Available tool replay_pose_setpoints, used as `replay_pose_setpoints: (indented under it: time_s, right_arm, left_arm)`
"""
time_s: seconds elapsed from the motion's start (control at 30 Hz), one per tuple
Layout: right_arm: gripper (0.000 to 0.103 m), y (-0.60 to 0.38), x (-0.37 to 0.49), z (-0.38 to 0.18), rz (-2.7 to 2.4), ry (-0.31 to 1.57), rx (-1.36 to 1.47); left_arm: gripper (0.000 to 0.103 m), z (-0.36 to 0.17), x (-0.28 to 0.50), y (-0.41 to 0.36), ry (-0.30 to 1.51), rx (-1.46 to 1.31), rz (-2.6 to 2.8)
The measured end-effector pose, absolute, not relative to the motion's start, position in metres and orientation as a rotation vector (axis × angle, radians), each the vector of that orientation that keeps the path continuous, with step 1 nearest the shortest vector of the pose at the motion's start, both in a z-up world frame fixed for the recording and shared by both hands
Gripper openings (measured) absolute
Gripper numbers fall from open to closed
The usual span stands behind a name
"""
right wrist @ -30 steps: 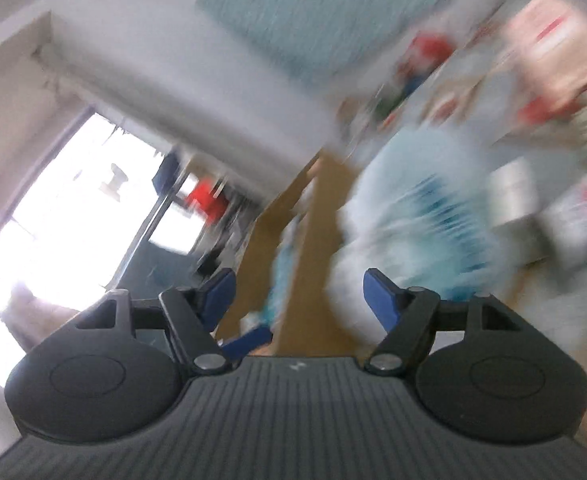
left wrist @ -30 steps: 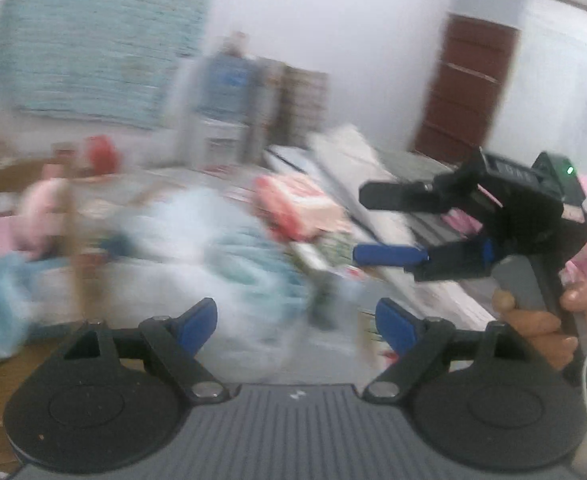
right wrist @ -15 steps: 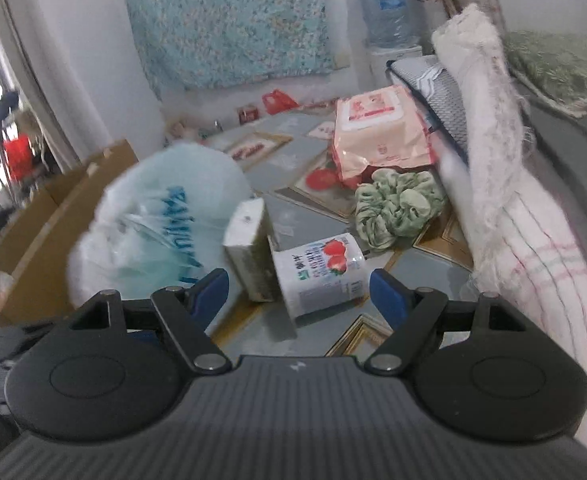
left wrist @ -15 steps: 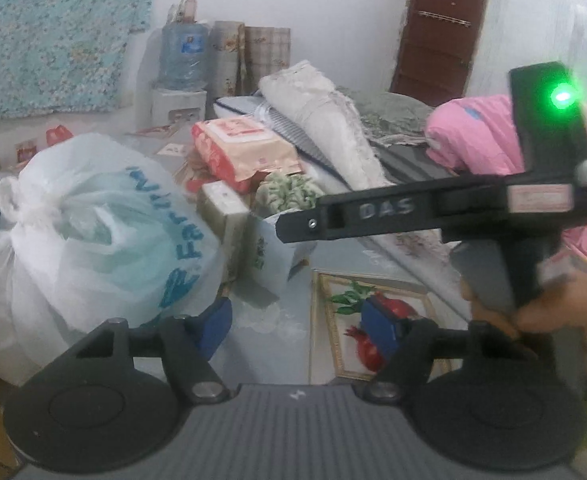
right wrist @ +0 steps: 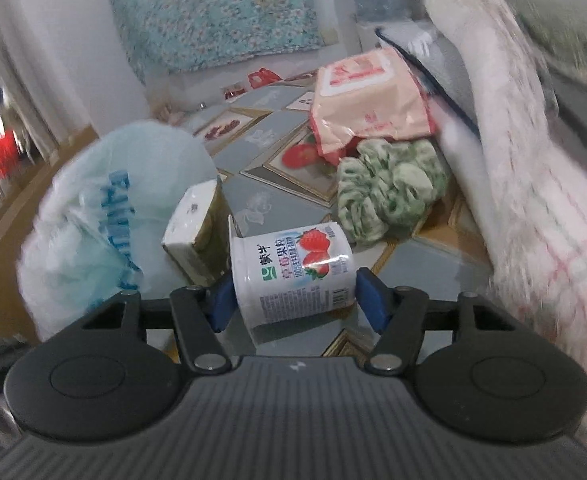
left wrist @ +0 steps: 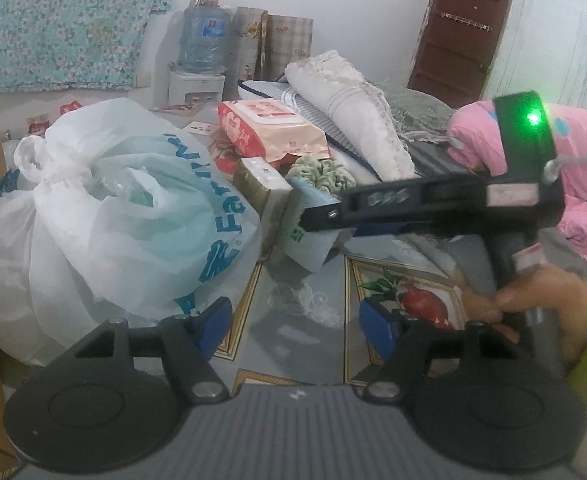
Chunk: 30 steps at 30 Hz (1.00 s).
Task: Organize soft objects
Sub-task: 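Reach the right gripper to the white yogurt cup on the mat, then grasp the white yogurt cup by its lid with the right gripper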
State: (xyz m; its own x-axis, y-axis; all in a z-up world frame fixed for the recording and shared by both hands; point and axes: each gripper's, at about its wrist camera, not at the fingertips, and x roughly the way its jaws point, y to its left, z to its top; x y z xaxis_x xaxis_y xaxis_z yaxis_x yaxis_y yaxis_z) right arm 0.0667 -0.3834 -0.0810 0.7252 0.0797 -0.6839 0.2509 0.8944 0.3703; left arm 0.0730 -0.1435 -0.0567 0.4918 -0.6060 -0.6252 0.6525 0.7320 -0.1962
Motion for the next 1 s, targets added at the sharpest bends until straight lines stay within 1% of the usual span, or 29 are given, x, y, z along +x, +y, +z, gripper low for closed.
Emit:
replay_pose_setpoints:
  time_s: [0.13,0.27,0.33,0.5,0.57,0.67,0.9,1.0]
  right_arm:
    - [0.061,-0.414,0.046,-0.090,-0.032,0.771,0.784]
    - [0.061,-0.428,0.028,-0.115,0.092,0.822,1.118]
    - [0.061,-0.424,0.025,-0.123,0.144,0.851,1.195]
    - [0.062,-0.413,0.028,-0.116,0.135,0.924,1.161]
    - [0.068,-0.411,0.029,-0.109,0.101,0.935,1.119]
    - [0.068,-0.414,0.032,-0.099,0.055,0.939,1.040]
    - [0.068,-0.415,0.020,-0.073,0.005,0.835,0.865]
    - [0.063,-0.418,0.025,-0.072,0.036,0.805,0.854]
  left_arm:
    - [0.074,-0.057,0.071,-0.140,0.744,0.078,-0.803]
    - [0.078,-0.057,0.068,-0.141,0.773,0.080,-0.853]
    - [0.079,-0.058,0.066,-0.144,0.770,0.094,-0.873]
    - [0.079,-0.063,0.069,-0.156,0.768,0.123,-0.865]
    - [0.079,-0.065,0.074,-0.160,0.778,0.121,-0.864]
    - [0.079,-0.067,0.078,-0.168,0.783,0.126,-0.867]
    - [0.079,-0.068,0.076,-0.185,0.746,0.164,-0.857]
    - [0.078,-0.068,0.075,-0.194,0.710,0.198,-0.827]
